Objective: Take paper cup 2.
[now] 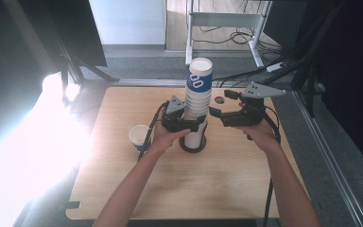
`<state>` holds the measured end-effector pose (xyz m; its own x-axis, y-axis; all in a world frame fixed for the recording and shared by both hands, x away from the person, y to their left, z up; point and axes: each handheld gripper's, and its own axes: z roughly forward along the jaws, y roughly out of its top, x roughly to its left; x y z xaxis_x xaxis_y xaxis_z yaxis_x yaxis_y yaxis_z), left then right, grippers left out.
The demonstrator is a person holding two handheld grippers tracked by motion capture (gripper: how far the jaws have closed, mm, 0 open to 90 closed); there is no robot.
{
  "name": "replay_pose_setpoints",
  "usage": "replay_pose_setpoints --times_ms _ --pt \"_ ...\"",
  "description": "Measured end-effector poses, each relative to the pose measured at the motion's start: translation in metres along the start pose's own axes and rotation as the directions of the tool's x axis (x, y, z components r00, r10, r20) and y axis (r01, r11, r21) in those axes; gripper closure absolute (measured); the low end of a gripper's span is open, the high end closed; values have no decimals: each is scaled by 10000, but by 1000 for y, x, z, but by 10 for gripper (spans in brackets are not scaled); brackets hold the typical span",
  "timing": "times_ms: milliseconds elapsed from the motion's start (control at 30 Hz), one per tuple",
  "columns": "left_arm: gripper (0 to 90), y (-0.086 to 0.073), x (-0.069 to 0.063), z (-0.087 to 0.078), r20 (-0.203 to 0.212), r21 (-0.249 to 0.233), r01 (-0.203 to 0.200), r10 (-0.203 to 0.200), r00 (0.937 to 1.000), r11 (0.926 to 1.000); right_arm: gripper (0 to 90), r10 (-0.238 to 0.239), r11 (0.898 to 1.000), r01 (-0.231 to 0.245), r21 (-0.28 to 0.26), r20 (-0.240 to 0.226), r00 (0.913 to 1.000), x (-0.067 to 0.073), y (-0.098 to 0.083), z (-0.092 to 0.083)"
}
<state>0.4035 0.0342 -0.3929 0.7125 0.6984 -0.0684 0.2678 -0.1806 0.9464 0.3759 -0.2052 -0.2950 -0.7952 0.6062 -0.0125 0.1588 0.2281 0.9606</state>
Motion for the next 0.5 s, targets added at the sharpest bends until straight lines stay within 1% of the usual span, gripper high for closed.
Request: replay_pose_setpoints --times_ms 67,133,233,267,367,433,500 --pt "131 0 0 0 -4 -31 13 -13 10000 10000 137 -58 9999 58 -86 49 10000 1 10 3" --pt "132 0 0 0 -11 2 16 -16 10000 10000 136 -9 9998 10 -203 17 10000 0 20 6" --pt "132 0 0 -1 -37 11 35 -35 10000 10000 135 -17 9994 20 -355 93 10000 -1 33 10" --pt "132 0 0 0 -39 18 22 -22 10000 10000 135 24 9992 -23 -398 26 10000 -1 37 12" --pt "133 0 -1 0 -85 37 4 -3 10000 10000 136 -17 9990 15 -456 -45 10000 1 47 16" --pt "133 0 -1 0 -92 7 35 -35 10000 10000 136 -125 9991 124 -411 -24 9999 3 52 20" --pt "133 0 -1 -1 -79 10 58 -58 10000 10000 136 -109 9991 108 -399 -35 9999 3 56 24"
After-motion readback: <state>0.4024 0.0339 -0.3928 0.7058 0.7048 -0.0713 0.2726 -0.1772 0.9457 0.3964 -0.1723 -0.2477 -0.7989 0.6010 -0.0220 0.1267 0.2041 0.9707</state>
